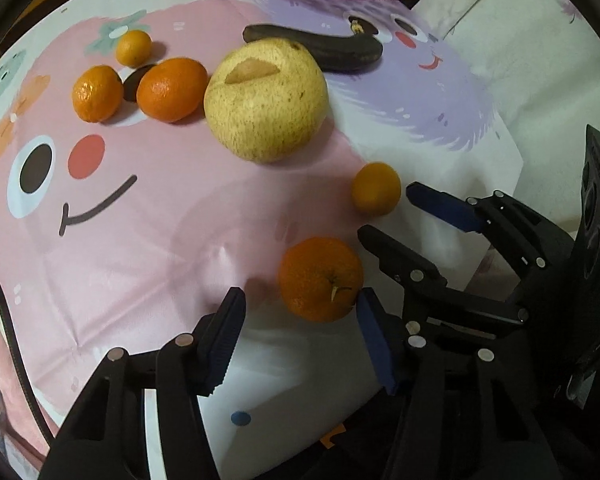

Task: Organize fruits
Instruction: 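Grasp a mandarin with the left tool while the right tool grasps another mandarin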

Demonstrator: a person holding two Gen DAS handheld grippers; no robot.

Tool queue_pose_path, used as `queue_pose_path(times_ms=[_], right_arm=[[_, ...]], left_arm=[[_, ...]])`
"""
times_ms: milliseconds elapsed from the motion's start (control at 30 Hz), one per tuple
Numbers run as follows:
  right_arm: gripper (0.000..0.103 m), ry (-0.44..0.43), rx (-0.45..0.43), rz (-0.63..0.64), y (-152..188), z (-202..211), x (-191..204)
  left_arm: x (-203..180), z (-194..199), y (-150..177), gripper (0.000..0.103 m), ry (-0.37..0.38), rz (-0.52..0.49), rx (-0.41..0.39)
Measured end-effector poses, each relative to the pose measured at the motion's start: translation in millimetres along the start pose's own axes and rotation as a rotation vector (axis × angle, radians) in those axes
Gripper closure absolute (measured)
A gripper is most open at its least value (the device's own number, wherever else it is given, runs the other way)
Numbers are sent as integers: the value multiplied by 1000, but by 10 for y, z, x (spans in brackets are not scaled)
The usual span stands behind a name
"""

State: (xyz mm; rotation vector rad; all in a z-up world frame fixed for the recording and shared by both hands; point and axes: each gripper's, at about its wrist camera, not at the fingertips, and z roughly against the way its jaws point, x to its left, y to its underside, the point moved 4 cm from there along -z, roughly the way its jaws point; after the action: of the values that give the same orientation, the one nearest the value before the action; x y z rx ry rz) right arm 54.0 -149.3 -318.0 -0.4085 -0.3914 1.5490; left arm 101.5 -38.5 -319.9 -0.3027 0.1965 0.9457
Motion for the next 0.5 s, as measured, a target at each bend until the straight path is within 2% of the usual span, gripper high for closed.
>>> queue_pose_path(times_ms=[233,433,500], right_arm=[[55,-46,-53,-8,-85,-21,-83],[55,-133,-95,14,-158,-25,-126],[55,-152,-101,41,-178,-29,-118]], left_arm=[[64,26,-86,47,55,28,-26],[113,-50,-144,48,124,71,-10],[100,-99,-162,56,163,93,-2]])
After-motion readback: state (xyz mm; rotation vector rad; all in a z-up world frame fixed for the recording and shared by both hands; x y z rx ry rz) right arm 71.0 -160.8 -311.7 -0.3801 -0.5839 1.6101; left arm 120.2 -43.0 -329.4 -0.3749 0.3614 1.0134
